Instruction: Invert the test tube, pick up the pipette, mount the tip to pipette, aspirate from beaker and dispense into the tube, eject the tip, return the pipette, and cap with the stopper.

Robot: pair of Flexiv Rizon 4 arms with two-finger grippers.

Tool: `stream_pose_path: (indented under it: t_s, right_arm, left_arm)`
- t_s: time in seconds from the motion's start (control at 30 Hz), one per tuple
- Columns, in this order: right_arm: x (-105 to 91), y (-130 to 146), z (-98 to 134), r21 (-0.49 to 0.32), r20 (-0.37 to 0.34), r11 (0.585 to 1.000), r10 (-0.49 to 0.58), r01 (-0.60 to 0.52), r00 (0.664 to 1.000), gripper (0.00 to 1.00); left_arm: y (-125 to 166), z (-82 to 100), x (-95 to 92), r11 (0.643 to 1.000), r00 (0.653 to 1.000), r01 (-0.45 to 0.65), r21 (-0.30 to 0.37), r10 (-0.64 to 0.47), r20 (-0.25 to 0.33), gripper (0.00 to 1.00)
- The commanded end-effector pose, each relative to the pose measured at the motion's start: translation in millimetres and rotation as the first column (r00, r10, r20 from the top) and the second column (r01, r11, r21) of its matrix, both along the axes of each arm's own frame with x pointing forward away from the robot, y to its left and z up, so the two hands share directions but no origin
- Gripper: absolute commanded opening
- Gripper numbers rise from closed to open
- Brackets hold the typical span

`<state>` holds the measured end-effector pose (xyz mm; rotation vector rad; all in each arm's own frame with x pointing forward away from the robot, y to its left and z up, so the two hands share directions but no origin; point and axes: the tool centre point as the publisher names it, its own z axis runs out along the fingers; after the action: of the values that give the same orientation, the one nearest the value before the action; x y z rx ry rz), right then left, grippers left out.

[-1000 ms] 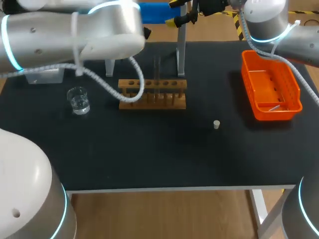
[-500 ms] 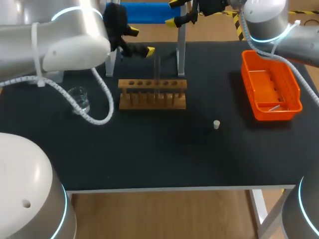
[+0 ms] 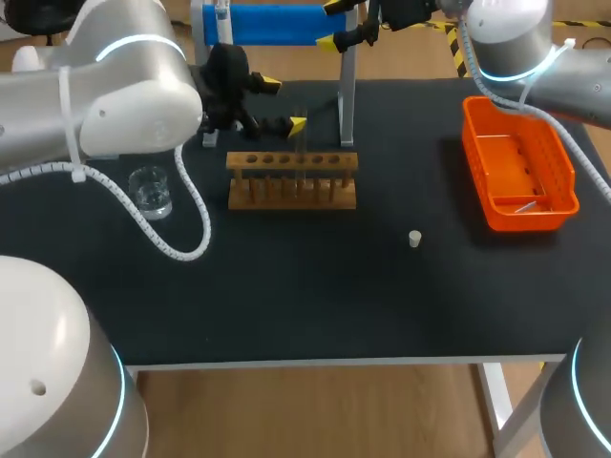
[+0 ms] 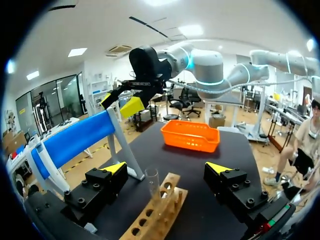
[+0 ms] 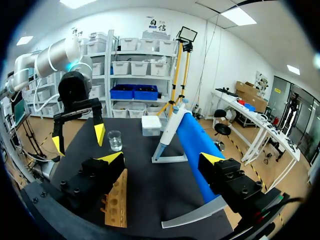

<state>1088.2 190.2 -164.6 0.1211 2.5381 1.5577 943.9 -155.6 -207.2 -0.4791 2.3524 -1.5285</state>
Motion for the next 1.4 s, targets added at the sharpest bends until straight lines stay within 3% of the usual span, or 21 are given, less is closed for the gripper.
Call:
stream_pose_path:
  t_s: [0.03, 0.27, 0.5, 1.03, 1.4]
  right_arm:
    - [1.2, -0.7, 1.1, -0.005, -0.004, 1.0, 0.004, -0.004, 1.0, 1.0]
    - [1.2, -0.7, 1.1, -0.005, -0.004, 1.0, 0.004, -0.004, 1.0, 1.0]
    - [1.2, -0.7, 1.1, -0.005, -0.004, 1.0, 0.004, -0.004, 1.0, 1.0]
    - [1.2, -0.7, 1.1, -0.005, -0.004, 1.0, 0.004, -0.004, 1.0, 1.0]
    - [1.2, -0.7, 1.1, -0.005, -0.004, 1.0, 0.004, -0.004, 1.0, 1.0]
  left_arm:
    - [1.3, -8.9, 16.0, 0.998, 0.998, 0.058, -0.005, -0.058, -0.016, 1.0]
    - [4.9, -17.0, 32.1, 0.998, 0.997, 0.07, -0.001, -0.07, -0.012, 1.0]
    - [3.9, -24.3, 38.6, 0.986, 0.986, 0.164, 0.006, -0.164, -0.031, 1.0]
    - [-7.2, -35.7, 38.4, 0.924, 0.923, 0.38, 0.045, -0.376, -0.086, 1.0]
    - [-8.6, -43.6, 39.4, 0.905, 0.902, 0.423, 0.037, -0.417, -0.115, 1.0]
